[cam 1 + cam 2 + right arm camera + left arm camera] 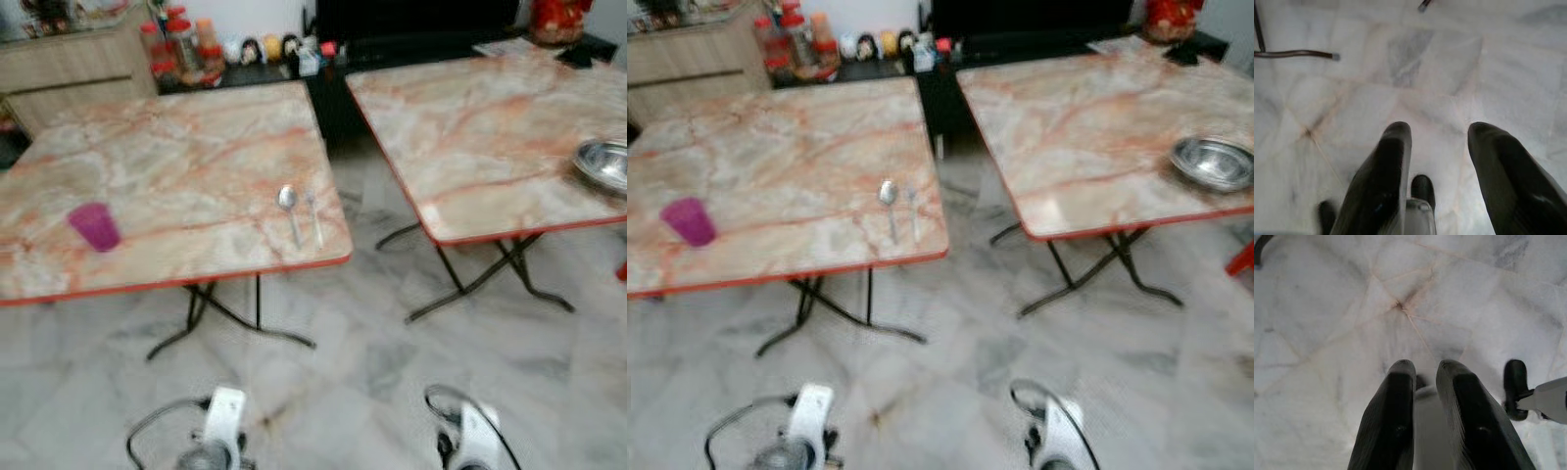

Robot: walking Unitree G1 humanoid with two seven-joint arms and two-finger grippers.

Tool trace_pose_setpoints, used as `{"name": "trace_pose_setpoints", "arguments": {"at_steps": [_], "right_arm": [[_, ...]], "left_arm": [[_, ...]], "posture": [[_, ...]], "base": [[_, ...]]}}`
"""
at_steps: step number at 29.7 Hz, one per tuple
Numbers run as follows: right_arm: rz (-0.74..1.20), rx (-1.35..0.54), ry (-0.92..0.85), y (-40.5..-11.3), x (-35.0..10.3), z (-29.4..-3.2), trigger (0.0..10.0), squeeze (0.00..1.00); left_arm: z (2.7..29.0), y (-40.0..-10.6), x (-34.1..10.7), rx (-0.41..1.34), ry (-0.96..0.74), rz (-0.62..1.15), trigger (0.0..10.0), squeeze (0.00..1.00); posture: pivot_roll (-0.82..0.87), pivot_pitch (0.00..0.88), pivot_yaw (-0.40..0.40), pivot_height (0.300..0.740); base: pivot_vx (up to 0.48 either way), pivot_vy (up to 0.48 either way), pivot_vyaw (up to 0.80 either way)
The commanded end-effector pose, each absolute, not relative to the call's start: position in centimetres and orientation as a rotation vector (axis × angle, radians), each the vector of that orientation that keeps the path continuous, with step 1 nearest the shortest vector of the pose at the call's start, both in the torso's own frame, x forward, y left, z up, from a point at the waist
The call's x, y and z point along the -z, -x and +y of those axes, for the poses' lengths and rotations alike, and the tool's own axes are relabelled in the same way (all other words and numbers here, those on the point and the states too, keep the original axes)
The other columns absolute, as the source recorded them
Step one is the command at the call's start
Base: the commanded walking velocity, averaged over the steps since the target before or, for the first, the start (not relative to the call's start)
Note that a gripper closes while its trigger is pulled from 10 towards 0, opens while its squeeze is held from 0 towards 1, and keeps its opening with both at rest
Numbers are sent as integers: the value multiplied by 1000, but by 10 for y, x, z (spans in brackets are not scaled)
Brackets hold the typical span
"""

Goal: Setting the table

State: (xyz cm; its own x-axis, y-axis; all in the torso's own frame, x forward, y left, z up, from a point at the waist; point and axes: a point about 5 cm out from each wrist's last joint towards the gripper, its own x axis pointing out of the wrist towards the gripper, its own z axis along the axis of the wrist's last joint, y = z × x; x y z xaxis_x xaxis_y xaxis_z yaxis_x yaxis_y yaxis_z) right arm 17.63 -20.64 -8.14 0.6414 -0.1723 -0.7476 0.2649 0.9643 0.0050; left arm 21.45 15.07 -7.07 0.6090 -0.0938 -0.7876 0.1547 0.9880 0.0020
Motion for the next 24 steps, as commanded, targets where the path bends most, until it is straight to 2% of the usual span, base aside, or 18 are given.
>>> {"name": "trace_pose_setpoints", "arguments": {"at_steps": [1, 16, 24], "right_arm": [[843, 231, -128, -178, 82, -198, 10000, 0], [843, 225, -122, -178, 82, -197, 10000, 0], [838, 230, -126, -179, 81, -199, 10000, 0]], "left_arm": [[162, -211, 73, 111, -80, 924, 10000, 0], [163, -210, 73, 103, -75, 923, 10000, 0], [162, -211, 73, 101, -72, 920, 10000, 0]], "posture": [[-50, 0, 24, 740], [-44, 0, 22, 740], [-45, 0, 18, 740]], "base": [[0, 356, 0], [0, 343, 0], [0, 45, 0]]}}
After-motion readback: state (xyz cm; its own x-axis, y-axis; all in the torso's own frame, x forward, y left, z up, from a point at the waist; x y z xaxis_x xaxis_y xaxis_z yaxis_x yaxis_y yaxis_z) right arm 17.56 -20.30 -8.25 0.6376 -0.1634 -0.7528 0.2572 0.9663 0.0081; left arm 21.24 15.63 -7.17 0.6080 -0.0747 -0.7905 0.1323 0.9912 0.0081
